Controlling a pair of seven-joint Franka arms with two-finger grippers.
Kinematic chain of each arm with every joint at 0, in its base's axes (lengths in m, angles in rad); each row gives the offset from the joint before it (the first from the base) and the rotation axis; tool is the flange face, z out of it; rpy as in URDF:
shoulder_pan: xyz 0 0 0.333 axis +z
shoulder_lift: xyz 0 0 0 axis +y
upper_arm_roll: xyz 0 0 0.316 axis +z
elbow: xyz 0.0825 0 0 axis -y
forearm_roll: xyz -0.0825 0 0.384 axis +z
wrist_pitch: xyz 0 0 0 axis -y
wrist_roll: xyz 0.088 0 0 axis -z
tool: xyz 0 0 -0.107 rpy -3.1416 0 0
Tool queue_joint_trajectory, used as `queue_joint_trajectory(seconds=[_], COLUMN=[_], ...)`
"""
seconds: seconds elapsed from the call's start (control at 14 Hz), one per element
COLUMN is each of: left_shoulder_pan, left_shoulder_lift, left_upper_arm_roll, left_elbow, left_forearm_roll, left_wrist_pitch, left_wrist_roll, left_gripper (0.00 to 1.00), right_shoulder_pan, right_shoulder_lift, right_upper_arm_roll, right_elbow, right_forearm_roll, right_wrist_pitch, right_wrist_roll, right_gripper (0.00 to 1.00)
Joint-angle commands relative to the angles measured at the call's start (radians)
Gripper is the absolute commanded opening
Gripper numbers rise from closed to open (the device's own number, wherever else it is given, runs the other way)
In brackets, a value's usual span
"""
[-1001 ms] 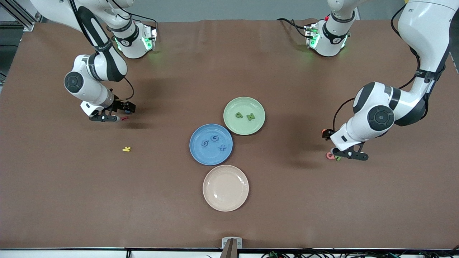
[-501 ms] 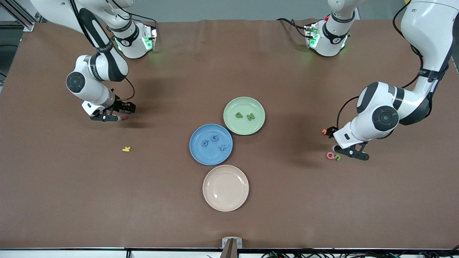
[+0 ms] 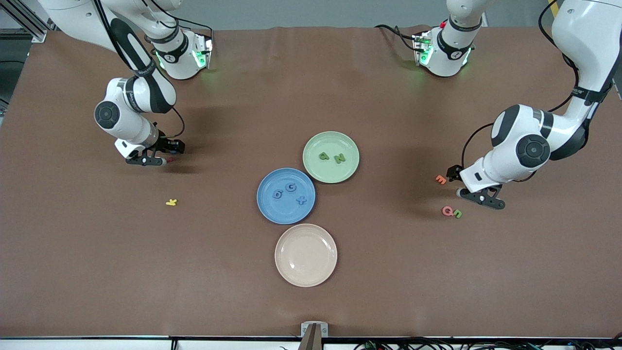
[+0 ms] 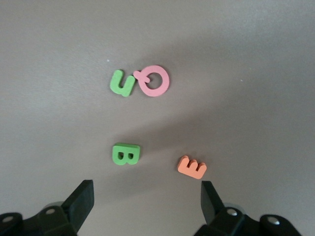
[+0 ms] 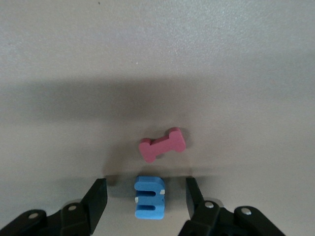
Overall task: Sort letters by color into matching plates
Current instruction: 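Grasp the blue E with the right gripper while the left gripper grasps green B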
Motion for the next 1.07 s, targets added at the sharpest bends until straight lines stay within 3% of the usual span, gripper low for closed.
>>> queue_joint_trajectory(seconds=[0.0,0.21,0.57,1.0], left_shoulder_pan=[0.014,0.014,0.014,0.014], left_shoulder_lift=[-0.045,-0.036,-0.025,-0.014], left_upper_arm_roll=[-0.015,-0.014,-0.014,-0.014], left_elbow=[-0.059,-0.057,-0.057,-0.057], left_forearm_roll=[0.013,0.017,0.041,0.042], left_wrist_pitch=[0.05,0.051,0.06,0.064], left_wrist_roll=[0.002,-0.001,-0.007,-0.007], left_gripper=[0.95,0.95,0.95,0.95], right_shoulder_pan=[-0.006,-0.006,-0.008,-0.006], right_shoulder_lift=[-0.005,-0.007,-0.007,-0.027], right_upper_arm_roll=[0.002,0.002,0.002,0.002], right_elbow=[-0.015,-0.015,-0.013,0.0], right_forearm_roll=[-0.003,-0.003,-0.003,-0.003], right_wrist_pitch=[0.023,0.023,0.017,-0.038], right_wrist_roll=[0.003,0.003,0.004,0.032], right_gripper=[0.58,0.4,0.18,0.1])
